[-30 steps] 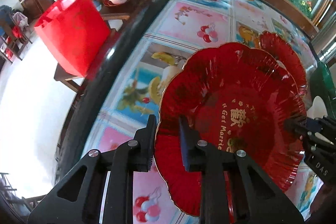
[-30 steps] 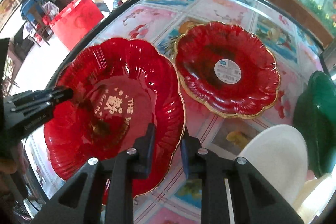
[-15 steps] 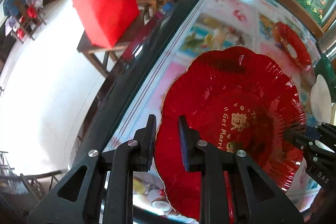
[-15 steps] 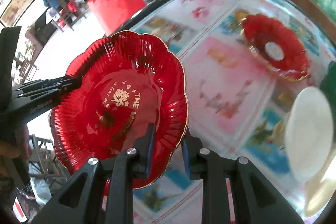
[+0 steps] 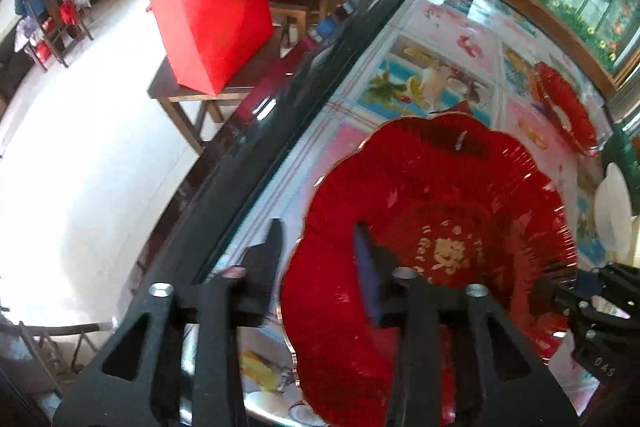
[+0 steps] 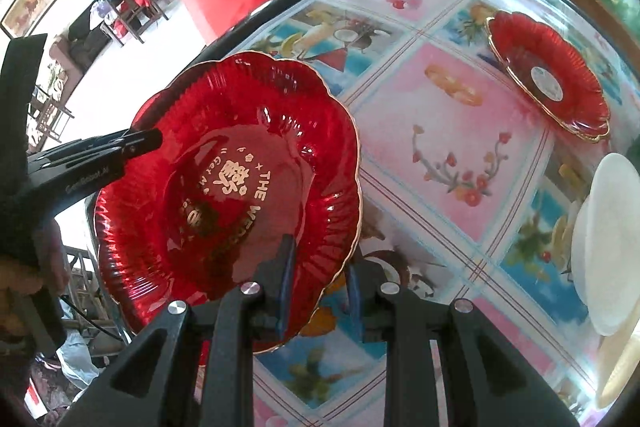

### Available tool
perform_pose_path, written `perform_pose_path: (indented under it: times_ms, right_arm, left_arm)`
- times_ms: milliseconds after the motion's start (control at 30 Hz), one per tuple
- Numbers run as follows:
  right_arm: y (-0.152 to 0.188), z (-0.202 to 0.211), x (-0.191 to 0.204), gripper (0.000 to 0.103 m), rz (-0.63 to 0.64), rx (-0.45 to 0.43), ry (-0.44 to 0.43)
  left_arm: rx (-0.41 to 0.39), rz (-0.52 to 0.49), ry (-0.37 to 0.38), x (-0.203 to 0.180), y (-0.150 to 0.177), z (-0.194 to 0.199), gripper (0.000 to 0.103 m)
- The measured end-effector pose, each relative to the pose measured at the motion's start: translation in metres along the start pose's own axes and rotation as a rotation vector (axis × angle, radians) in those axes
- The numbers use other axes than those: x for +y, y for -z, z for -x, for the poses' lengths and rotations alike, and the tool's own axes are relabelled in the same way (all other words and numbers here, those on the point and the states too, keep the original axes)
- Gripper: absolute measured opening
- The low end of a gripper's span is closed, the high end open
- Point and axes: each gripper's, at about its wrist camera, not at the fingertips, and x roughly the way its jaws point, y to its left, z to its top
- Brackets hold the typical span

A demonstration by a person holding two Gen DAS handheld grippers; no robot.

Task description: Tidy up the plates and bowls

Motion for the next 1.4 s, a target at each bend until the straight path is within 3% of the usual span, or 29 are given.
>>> perform_pose_path:
  times_ms: [67,300,500,1100,1267,1400]
  right_arm:
    - [0.001,0.001,-0.002,0.026,-0.006,-0.002,-0.003]
    - [0.001,0.016,-0.004,0.039,-0.012,-0.043,-0.013]
    - [-0.004,0.027,-0.014,0.040,-0.028,-0.063,-0.007]
    - [-0.046,0.056,-0.118,0.045,-0.171,-0.137,0.141]
    - [-0.067,0.068,-0.153,0.045,-0.212,-0.147,0.171]
    - [-0.086,0.071,-0.186,0.050,-0.223,-0.152,0.181]
  left_arm:
    - [-0.011,-0.012,-0.009,-0.002,-0.001,0.002,0.054]
    - [-0.042,-0.021,-0.037,-0.002,-0.006,0.015,0.054]
    - [-0.068,-0.027,-0.012,-0.014,-0.019,0.035,0.054]
    - [-0.036,-0.167,0.211,-0.161,-0.089,0.039,0.054]
    - [-0.041,-0.158,0.238,-0.190,-0.115,0.040,0.054]
    - [-0.068,-0.154,0.207,-0.211,-0.128,0.032,0.059]
